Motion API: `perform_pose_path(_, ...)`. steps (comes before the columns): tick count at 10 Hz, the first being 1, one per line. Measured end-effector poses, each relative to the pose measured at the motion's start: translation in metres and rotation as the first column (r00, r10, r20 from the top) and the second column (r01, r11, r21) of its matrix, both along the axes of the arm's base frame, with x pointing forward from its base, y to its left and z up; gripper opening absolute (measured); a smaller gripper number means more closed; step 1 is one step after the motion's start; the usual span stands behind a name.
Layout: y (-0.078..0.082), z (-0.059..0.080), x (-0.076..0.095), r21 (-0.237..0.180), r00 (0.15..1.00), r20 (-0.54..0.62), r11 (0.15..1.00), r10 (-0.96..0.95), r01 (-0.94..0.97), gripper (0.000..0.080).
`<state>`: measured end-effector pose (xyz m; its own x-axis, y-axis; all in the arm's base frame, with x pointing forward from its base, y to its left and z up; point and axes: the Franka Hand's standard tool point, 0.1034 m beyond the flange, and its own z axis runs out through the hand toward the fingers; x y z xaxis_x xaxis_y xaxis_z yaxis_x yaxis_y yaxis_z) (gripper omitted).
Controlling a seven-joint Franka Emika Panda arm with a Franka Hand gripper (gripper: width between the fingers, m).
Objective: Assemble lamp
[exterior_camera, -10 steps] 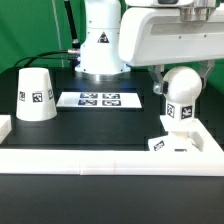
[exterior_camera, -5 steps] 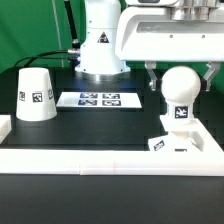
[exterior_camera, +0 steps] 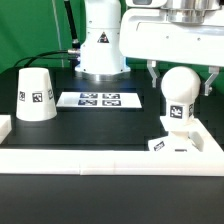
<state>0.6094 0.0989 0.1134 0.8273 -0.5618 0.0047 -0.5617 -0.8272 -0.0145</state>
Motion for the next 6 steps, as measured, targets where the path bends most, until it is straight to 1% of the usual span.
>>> perform_pose_path(1, 0.0, 0.0, 0.0, 0.001, 1.0, -0.001, 1.0, -0.031, 0.031, 0.058)
perform_pose_path(3, 0.0015, -0.0004, -0.0013, 0.019, 0.985, -0.013, 0.985, -0.172, 0.173, 0.058)
perform_pose_path(4, 0.0038, -0.0004, -0.0028, 0.026, 0.962, -0.029, 0.962, -0.272, 0.272, 0.058)
perform_pose_path(6, 0.0056, -0.0002, -0.0035, 0.034, 0.93, -0.042, 0.93, -0.364, 0.366, 0.058)
